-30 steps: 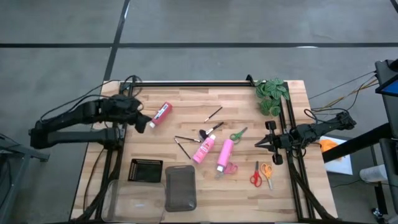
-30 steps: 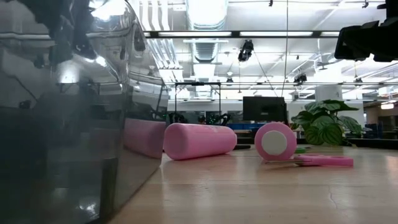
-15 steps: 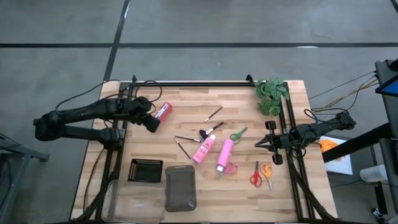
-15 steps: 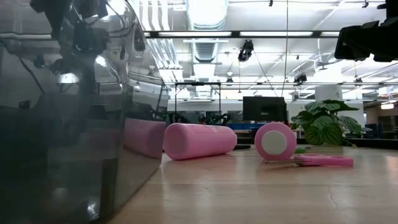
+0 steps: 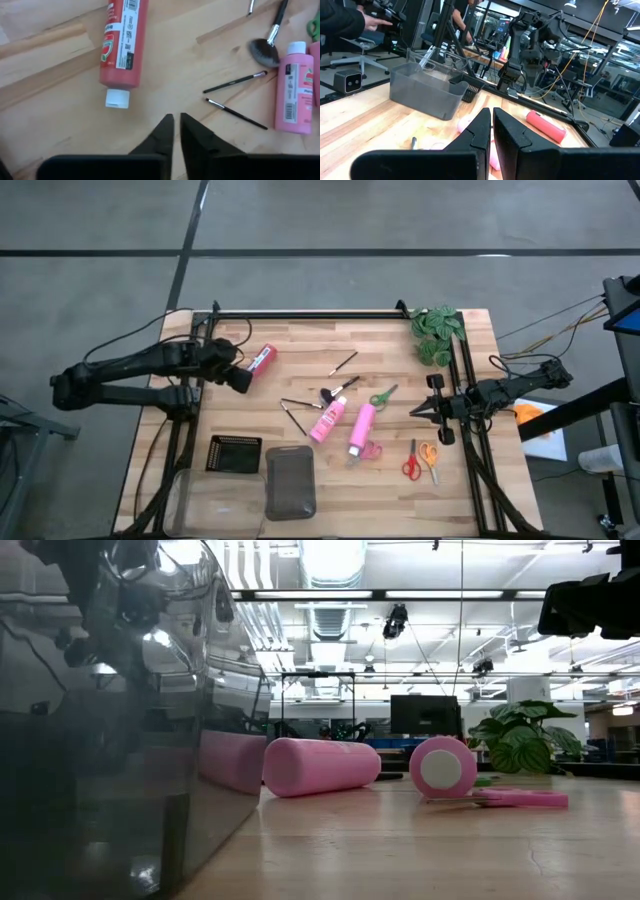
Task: Pick & Place Paint Supplies
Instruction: Put the red paint bottle into the gray bin
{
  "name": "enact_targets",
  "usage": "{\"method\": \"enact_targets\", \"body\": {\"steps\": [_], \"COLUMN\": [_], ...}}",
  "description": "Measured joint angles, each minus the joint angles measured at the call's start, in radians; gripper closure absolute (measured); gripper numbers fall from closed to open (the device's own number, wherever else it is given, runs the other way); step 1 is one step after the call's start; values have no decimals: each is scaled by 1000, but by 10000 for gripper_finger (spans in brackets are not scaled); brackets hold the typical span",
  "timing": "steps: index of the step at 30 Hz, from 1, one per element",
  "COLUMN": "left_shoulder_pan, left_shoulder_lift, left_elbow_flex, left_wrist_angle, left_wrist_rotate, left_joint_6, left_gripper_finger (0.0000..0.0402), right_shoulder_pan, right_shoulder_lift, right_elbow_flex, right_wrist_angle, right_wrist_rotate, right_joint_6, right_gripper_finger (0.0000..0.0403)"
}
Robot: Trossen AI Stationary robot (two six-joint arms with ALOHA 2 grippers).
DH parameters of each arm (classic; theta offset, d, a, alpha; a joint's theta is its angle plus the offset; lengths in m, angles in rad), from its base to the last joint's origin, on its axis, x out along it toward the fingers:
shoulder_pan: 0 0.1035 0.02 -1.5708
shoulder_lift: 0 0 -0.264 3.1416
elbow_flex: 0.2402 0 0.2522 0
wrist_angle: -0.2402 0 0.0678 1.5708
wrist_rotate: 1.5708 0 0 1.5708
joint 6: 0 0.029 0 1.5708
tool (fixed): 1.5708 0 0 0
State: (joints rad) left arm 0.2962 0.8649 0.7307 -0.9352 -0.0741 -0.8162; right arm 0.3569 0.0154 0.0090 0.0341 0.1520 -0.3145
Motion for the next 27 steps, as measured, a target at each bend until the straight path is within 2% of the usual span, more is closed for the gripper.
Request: {"method": "enact_targets", "body": {"steps": [7,15,21,27], "left_shoulder_pan": [0,0,0,0], "left_shoulder_lift": [3,3,3,3], "left_elbow_flex": [-29,-130,-221,-297], "left_wrist_angle": [-15,83,156,295], "left_wrist_rotate": [-13,-1,-24,-69], "left_joint_6": [4,-11,13,194], "left_gripper_finger": [247,150,115,111], "right_shoulder_pan": [0,0,0,0], "right_shoulder_lift": [0,0,0,0], "right_elbow_flex": [0,0,0,0], "right_wrist_angle": [0,0,0,0], "right_wrist_rotate": [0,0,0,0], "right_joint_6": [0,0,0,0], "right_gripper_finger": [388,388,388,388]}}
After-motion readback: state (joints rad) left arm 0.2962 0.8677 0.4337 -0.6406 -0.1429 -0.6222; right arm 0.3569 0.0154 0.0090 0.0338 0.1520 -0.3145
